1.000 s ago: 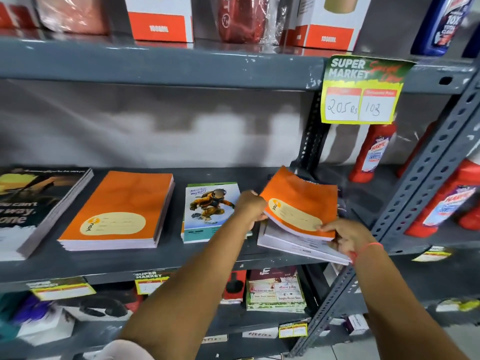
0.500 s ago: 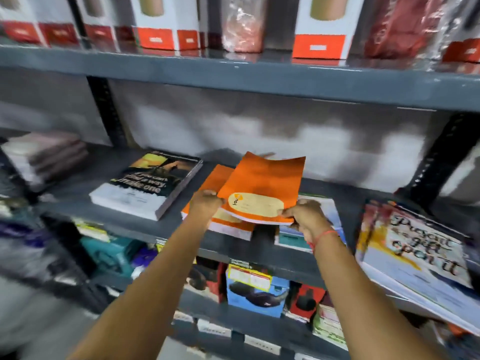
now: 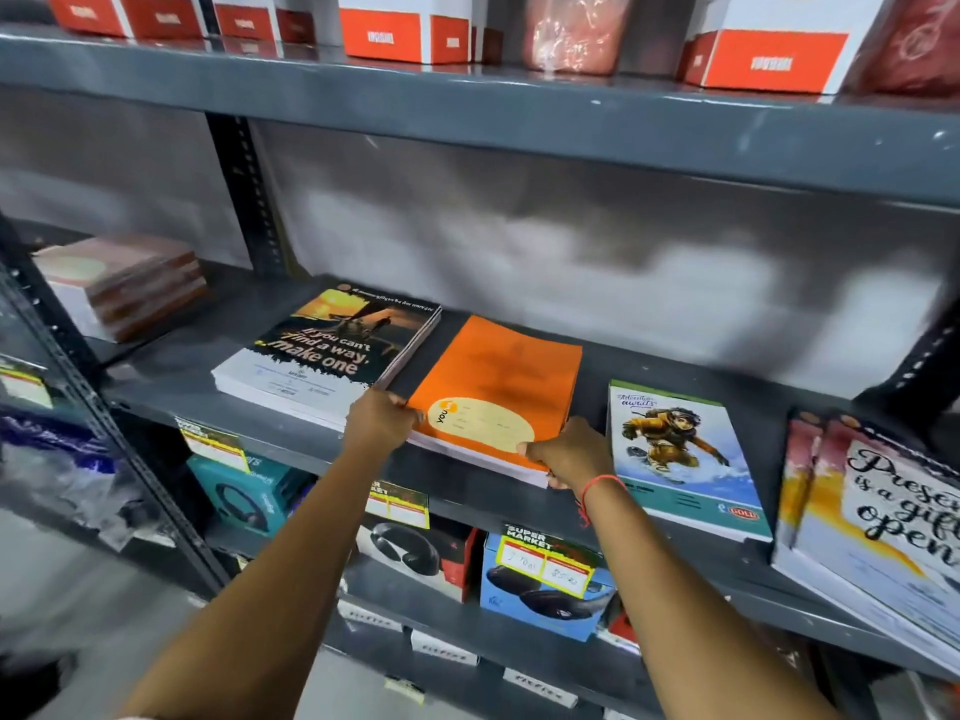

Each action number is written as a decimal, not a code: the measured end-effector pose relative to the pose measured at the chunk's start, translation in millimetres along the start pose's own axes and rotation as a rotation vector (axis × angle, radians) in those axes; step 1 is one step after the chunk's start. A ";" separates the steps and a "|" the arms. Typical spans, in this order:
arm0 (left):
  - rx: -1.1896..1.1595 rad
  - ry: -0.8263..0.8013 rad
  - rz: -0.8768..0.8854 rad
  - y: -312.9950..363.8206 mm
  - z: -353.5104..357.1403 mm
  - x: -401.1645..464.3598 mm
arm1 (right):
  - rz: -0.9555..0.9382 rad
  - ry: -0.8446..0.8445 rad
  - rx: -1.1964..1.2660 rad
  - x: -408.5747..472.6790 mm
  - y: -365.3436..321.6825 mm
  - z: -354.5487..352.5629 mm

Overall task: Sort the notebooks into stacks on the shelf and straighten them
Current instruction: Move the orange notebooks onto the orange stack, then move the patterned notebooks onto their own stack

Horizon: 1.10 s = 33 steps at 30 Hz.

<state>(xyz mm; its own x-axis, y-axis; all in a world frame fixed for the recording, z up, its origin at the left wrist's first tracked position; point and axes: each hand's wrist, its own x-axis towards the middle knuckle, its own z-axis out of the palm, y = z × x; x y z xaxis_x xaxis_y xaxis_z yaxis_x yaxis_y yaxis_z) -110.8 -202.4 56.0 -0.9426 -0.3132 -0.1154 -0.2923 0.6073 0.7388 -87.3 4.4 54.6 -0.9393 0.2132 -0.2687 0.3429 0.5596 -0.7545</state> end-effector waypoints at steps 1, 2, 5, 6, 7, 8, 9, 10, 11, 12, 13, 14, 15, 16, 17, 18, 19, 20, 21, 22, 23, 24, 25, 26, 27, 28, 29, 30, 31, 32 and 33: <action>0.025 -0.027 0.001 0.8 -3.4 1.4 | 0.007 0.006 -0.026 -0.8 -0.3 -0.8; 0.063 -0.048 -0.003 2.3 -6.8 3.3 | 0.014 0.011 -0.048 -2.1 -0.7 -1.7; 0.356 -0.051 0.054 18.9 -9.3 3.3 | -0.024 0.084 -0.103 -5.8 0.8 -9.3; 0.463 -0.018 0.107 27.8 -5.3 1.8 | -0.044 0.141 -0.106 -6.8 2.2 -15.8; 0.522 0.016 0.167 39.2 1.2 -1.4 | -0.062 0.207 -0.100 -7.7 4.8 -25.2; 0.540 0.042 0.232 52.2 9.8 -6.6 | -0.072 0.277 -0.092 -8.7 8.9 -36.7; 0.535 0.056 0.310 66.4 20.5 -14.0 | -0.073 0.351 -0.087 -9.5 15.0 -49.7; 0.529 0.049 0.396 81.8 33.7 -23.8 | -0.064 0.429 -0.076 -10.6 22.9 -64.1; 0.515 0.022 0.479 98.0 49.3 -35.5 | -0.047 0.504 -0.064 -12.7 33.0 -79.5; 0.481 -0.018 0.548 113.3 66.0 -48.2 | -0.021 0.572 -0.054 -15.8 44.6 -94.8; 0.419 -0.078 0.587 128.0 83.2 -62.8 | 0.009 0.631 -0.054 -20.0 57.9 -109.9; 0.354 -0.155 0.611 142.4 101.1 -77.5 | 0.052 0.680 -0.059 -25.2 72.5 -124.7; 0.307 -0.237 0.642 155.1 118.7 -92.7 | 0.112 0.722 -0.061 -31.4 88.8 -138.7; 0.276 -0.322 0.670 166.1 136.1 -108.4 | 0.181 0.752 -0.064 -38.0 106.0 -152.2; 0.246 -0.411 0.689 176.0 152.5 -124.2 | 0.250 0.768 -0.072 -45.8 123.2 -164.3; 0.225 -0.488 0.709 184.4 168.1 -139.8 | 0.310 0.769 -0.089 -54.5 141.1 -175.9; 0.204 -0.555 0.717 190.3 182.8 -154.9 | 0.357 0.755 -0.115 -62.6 158.9 -185.5; 0.175 -0.623 0.689 194.4 197.3 -168.5 | 0.406 0.734 -0.148 -71.2 176.1 -193.9; 0.160 -0.679 0.646 197.1 210.6 -180.8 | 0.470 0.717 -0.170 -80.1 191.8 -200.4; 0.166 -0.718 0.612 198.0 223.5 -191.5 | 0.538 0.703 -0.182 -88.0 205.8 -205.9; 0.191 -0.748 0.580 197.8 234.3 -200.4 | 0.589 0.691 -0.197 -94.6 217.3 -209.8; 0.223 -0.771 0.558 197.7 244.1 -206.9 | 0.606 0.675 -0.218 -98.8 227.4 -212.7; 0.255 -0.779 0.554 197.8 251.9 -211.8 | 0.606 0.660 -0.233 -102.1 234.7 -214.8; 0.283 -0.774 0.563 198.6 257.3 -215.2 | 0.600 0.645 -0.238 -102.6 241.0 -216.4; 0.307 -0.764 0.574 200.0 260.9 -217.6 | 0.598 0.630 -0.235 -103.9 243.7 -217.7; 0.327 -0.749 0.582 201.3 264.1 -218.5 | 0.600 0.623 -0.228 -104.3 246.1 -218.9; 0.341 -0.739 0.572 202.2 266.3 -219.4 | 0.602 0.621 -0.224 -104.4 247.6 -220.0; 0.348 -0.729 0.548 202.5 268.8 -219.7 | 0.607 0.632 -0.210 -104.2 249.9 -221.4; 0.351 -0.720 0.512 202.4 271.2 -219.8 | 0.616 0.645 -0.184 -104.2 250.9 -222.4; 0.352 -0.708 0.483 202.1 273.4 -219.2 | 0.621 0.666 -0.165 -103.8 251.9 -223.0; 0.346 -0.694 0.458 202.7 274.3 -218.8 | 0.622 0.682 -0.153 -103.5 251.5 -223.8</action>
<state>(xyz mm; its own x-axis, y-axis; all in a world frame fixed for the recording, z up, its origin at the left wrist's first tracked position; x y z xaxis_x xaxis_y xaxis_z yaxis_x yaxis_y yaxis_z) -8.1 189.4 48.8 -0.8315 0.4568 -0.3163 0.2095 0.7851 0.5829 98.5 302.3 26.7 -0.3943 0.9063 -0.1519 0.8248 0.2761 -0.4934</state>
